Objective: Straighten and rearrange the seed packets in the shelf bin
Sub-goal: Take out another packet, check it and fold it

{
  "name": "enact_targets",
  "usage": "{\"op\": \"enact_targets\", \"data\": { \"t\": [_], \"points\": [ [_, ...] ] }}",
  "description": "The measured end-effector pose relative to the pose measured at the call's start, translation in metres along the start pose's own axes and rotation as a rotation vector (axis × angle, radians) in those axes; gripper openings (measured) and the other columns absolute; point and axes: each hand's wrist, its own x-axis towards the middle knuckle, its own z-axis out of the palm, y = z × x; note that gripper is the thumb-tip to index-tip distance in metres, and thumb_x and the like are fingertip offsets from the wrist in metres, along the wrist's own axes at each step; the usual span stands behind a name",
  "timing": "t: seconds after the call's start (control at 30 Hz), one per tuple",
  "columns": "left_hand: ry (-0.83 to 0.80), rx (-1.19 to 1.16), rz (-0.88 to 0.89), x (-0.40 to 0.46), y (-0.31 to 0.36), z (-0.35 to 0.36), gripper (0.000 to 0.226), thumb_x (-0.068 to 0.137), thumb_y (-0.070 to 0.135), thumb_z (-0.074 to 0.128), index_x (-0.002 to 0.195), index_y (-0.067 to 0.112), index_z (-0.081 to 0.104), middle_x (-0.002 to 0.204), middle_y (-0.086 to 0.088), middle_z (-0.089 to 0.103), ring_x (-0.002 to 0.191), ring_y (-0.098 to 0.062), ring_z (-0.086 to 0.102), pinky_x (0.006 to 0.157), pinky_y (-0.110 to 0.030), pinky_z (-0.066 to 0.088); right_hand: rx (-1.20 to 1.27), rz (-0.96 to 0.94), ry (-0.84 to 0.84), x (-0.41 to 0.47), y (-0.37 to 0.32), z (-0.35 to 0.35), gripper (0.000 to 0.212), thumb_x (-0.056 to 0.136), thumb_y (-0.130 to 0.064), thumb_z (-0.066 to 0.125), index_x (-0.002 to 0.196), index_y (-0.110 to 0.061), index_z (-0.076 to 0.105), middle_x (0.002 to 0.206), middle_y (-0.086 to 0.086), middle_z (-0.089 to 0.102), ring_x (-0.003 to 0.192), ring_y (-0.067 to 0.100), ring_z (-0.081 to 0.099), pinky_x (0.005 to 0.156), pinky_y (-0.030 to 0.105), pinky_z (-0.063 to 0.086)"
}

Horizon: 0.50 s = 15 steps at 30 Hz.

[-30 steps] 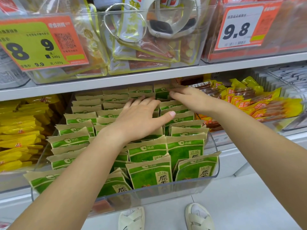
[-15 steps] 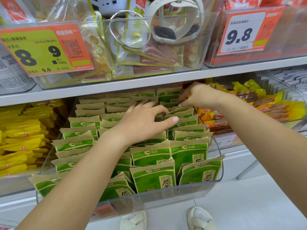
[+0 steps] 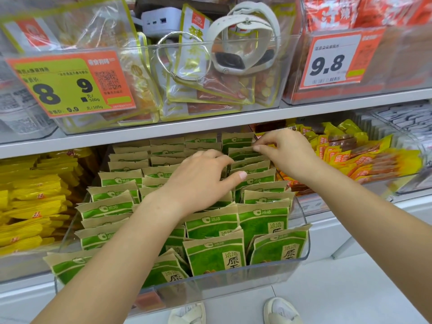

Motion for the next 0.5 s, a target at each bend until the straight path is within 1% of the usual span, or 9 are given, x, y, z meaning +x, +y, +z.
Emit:
{"op": "enact_targets", "data": {
  "t": [0.07,0.17,0.23,0.27,0.3,0.33,0.37,0.43,0.5],
  "points": [
    [-0.008,-0.033,0.004,-0.002,-0.001,-0.003,0.061,0.096,0.063,0.034,0.147,0.031,0.040,0.150,0.004,0.044,0.137,-0.017,0.039,0.113,-0.038,0.034,0.055,0.012,0.063,-0.009,0.004,-0.003,0.017,0.093,-0.031,0.060,0.100,-0.025,0.074,0.100,-0.002,0.073,0.099,0.021,0.063,0.084,0.037,0.050],
    [-0.022,-0.075,0.009,-0.008,-0.002,-0.008,0.056,0.097,0.058,0.039,0.147,0.034,0.036,0.146,0.005,0.048,0.131,-0.014,0.046,0.107,-0.036,0.041,0.129,-0.009,0.136,-0.022,0.003,-0.008,0.015,0.094,-0.027,0.059,0.098,-0.024,0.073,0.093,-0.004,0.071,0.093,0.018,0.064,0.083,0.039,0.051],
    [-0.004,-0.136,-0.027,-0.011,-0.001,-0.012,0.049,0.100,0.052,0.040,0.144,0.031,0.038,0.129,0.005,0.061,0.112,-0.010,0.059,0.093,-0.031,0.048,0.150,-0.026,0.179,-0.028,0.000,-0.012,0.014,0.094,-0.025,0.058,0.097,-0.023,0.072,0.087,-0.005,0.070,0.088,0.018,0.064,0.078,0.038,0.050],
    [0.008,-0.153,-0.049,-0.013,-0.001,-0.015,0.045,0.100,0.049,0.040,0.141,0.028,0.040,0.114,0.005,0.066,0.097,-0.009,0.063,0.084,-0.029,0.051,0.155,-0.035,0.193,-0.031,-0.002,-0.015,0.014,0.095,-0.025,0.058,0.097,-0.023,0.071,0.085,-0.005,0.069,0.085,0.018,0.063,0.075,0.037,0.049],
    [0.013,-0.160,-0.066,-0.014,0.000,-0.017,0.043,0.101,0.047,0.040,0.139,0.027,0.041,0.105,0.005,0.067,0.089,-0.008,0.064,0.078,-0.028,0.051,0.155,-0.047,0.201,-0.033,-0.003,-0.018,0.013,0.095,-0.024,0.057,0.097,-0.022,0.070,0.083,-0.004,0.069,0.082,0.019,0.062,0.073,0.036,0.048],
    [0.015,-0.162,-0.074,-0.014,0.000,-0.018,0.042,0.102,0.045,0.039,0.139,0.025,0.041,0.105,0.004,0.068,0.090,-0.010,0.064,0.079,-0.029,0.052,0.153,-0.059,0.205,-0.035,-0.005,-0.022,0.013,0.095,-0.023,0.057,0.097,-0.022,0.070,0.081,-0.005,0.067,0.079,0.018,0.061,0.070,0.036,0.047],
    [0.015,-0.162,-0.074,-0.014,0.001,-0.019,0.043,0.103,0.042,0.039,0.142,0.025,0.040,0.113,0.002,0.067,0.098,-0.012,0.064,0.084,-0.031,0.051,0.159,-0.070,0.211,-0.037,-0.006,-0.026,0.013,0.095,-0.022,0.056,0.097,-0.021,0.069,0.079,-0.006,0.065,0.076,0.017,0.059,0.068,0.035,0.045],
    [0.015,-0.165,-0.065,-0.013,0.002,-0.020,0.044,0.105,0.035,0.038,0.148,0.024,0.036,0.135,0.000,0.058,0.121,-0.016,0.055,0.099,-0.032,0.044,0.201,-0.089,0.242,-0.043,-0.007,-0.035,0.012,0.096,-0.020,0.055,0.094,-0.024,0.066,0.075,-0.012,0.060,0.069,0.011,0.054,0.064,0.033,0.042],
    [0.008,-0.163,-0.059,-0.012,0.002,-0.020,0.044,0.106,0.028,0.036,0.149,0.023,0.035,0.147,0.000,0.048,0.134,-0.018,0.045,0.107,-0.032,0.037,0.265,-0.098,0.318,-0.052,-0.008,-0.044,0.012,0.096,-0.019,0.055,0.091,-0.028,0.061,0.077,-0.011,0.061,0.068,0.010,0.054,0.066,0.033,0.042]
  ]
}}
